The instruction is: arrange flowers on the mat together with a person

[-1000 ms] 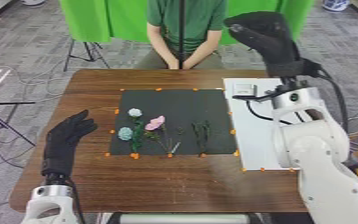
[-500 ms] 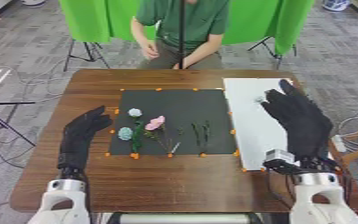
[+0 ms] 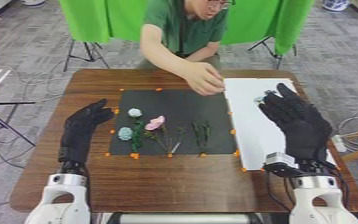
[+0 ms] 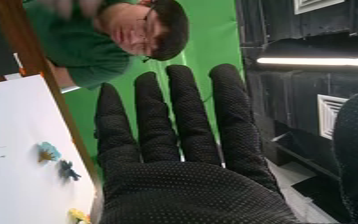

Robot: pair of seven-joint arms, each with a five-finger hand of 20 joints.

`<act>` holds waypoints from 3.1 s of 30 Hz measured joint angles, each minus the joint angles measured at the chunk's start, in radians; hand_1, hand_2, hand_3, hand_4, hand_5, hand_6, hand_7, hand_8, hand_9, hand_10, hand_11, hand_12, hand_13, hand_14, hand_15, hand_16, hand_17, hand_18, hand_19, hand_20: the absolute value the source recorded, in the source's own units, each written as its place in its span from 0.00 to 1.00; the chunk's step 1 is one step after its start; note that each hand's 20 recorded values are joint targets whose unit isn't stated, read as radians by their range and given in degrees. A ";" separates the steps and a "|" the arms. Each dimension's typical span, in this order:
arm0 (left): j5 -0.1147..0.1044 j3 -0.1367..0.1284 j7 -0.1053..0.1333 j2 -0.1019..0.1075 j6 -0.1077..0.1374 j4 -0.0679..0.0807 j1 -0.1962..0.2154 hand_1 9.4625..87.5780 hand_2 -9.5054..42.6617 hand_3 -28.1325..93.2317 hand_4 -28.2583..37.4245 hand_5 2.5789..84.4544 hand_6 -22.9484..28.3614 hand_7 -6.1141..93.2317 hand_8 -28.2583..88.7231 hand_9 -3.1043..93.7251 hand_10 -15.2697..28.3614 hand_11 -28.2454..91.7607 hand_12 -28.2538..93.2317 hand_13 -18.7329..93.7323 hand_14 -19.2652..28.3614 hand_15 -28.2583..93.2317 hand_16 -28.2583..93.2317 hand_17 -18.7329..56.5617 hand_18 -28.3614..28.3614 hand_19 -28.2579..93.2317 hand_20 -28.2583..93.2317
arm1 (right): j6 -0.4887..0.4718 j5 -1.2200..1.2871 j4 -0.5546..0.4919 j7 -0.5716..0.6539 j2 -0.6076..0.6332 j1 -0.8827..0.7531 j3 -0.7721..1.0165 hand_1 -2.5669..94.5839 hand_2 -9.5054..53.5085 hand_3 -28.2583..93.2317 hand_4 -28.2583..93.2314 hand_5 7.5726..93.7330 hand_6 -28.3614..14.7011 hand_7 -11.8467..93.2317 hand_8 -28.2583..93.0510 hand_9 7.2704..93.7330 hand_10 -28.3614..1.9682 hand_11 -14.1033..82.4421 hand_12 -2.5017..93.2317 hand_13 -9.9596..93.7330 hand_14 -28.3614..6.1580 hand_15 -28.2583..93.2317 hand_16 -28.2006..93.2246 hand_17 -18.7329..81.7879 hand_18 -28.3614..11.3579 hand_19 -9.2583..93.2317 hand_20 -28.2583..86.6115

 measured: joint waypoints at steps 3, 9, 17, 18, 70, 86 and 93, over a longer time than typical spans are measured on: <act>0.002 -0.004 0.000 -0.001 -0.004 -0.001 0.000 0.20 0.28 0.78 0.05 0.55 0.55 0.21 0.19 0.53 0.67 0.41 0.35 0.52 0.82 0.44 0.24 0.34 0.76 0.33 0.38 | 0.000 0.002 0.000 0.001 0.000 0.000 0.001 0.08 0.24 0.88 0.08 0.47 0.68 0.22 0.16 0.47 0.46 0.21 0.15 0.44 0.43 0.33 0.35 0.38 0.30 0.16 0.49; 0.004 -0.005 -0.001 -0.005 -0.007 -0.001 0.001 0.20 0.28 0.78 0.05 0.55 0.55 0.21 0.19 0.53 0.67 0.41 0.35 0.52 0.82 0.44 0.24 0.34 0.76 0.33 0.38 | 0.003 0.023 -0.004 0.004 0.000 -0.001 0.001 0.08 0.24 0.88 0.09 0.48 0.68 0.22 0.16 0.49 0.46 0.21 0.16 0.45 0.43 0.34 0.36 0.39 0.30 0.17 0.50; 0.004 -0.013 -0.003 -0.012 -0.006 -0.008 0.015 0.20 0.28 0.78 0.05 0.55 0.55 0.21 0.19 0.53 0.67 0.41 0.35 0.52 0.82 0.44 0.24 0.34 0.76 0.33 0.38 | 0.011 0.024 -0.006 0.012 0.000 -0.001 -0.001 0.08 0.25 0.88 0.09 0.49 0.67 0.23 0.16 0.50 0.46 0.21 0.16 0.46 0.42 0.34 0.36 0.39 0.30 0.18 0.50; 0.004 -0.013 -0.003 -0.012 -0.006 -0.008 0.016 0.20 0.28 0.78 0.05 0.55 0.55 0.21 0.19 0.53 0.67 0.41 0.35 0.52 0.82 0.44 0.24 0.34 0.76 0.33 0.38 | 0.014 0.024 -0.007 0.014 0.000 -0.001 -0.001 0.08 0.25 0.88 0.09 0.49 0.68 0.23 0.16 0.50 0.46 0.21 0.16 0.46 0.42 0.34 0.36 0.39 0.30 0.18 0.50; -0.005 -0.030 -0.010 -0.017 0.000 -0.014 0.026 0.20 0.28 0.77 0.06 0.55 0.55 0.21 0.19 0.53 0.67 0.41 0.35 0.51 0.82 0.44 0.24 0.33 0.76 0.33 0.37 | 0.102 -0.281 0.059 0.099 0.114 0.108 0.018 0.30 0.00 0.86 0.09 0.50 0.65 0.24 0.16 0.49 0.48 0.21 0.20 0.58 0.44 0.36 0.41 0.44 0.34 0.43 0.60; -0.005 -0.031 -0.010 -0.016 0.016 -0.033 0.050 0.20 0.28 0.77 0.05 0.55 0.55 0.21 0.19 0.53 0.67 0.41 0.35 0.51 0.82 0.44 0.24 0.33 0.76 0.33 0.37 | -0.137 -1.069 0.445 0.427 0.514 0.726 -0.221 0.39 0.00 0.85 0.06 0.50 0.68 0.26 0.16 0.50 0.50 0.23 0.22 0.68 0.49 0.41 0.44 0.46 0.31 0.60 0.63; -0.005 -0.031 -0.010 -0.016 0.019 -0.036 0.057 0.20 0.28 0.77 0.06 0.55 0.55 0.21 0.19 0.53 0.67 0.41 0.35 0.51 0.82 0.44 0.24 0.33 0.76 0.33 0.37 | -0.287 -1.368 0.570 0.427 0.533 0.841 -0.297 0.39 0.00 0.86 0.05 0.49 0.71 0.27 0.15 0.52 0.51 0.24 0.23 0.69 0.50 0.42 0.44 0.46 0.30 0.61 0.63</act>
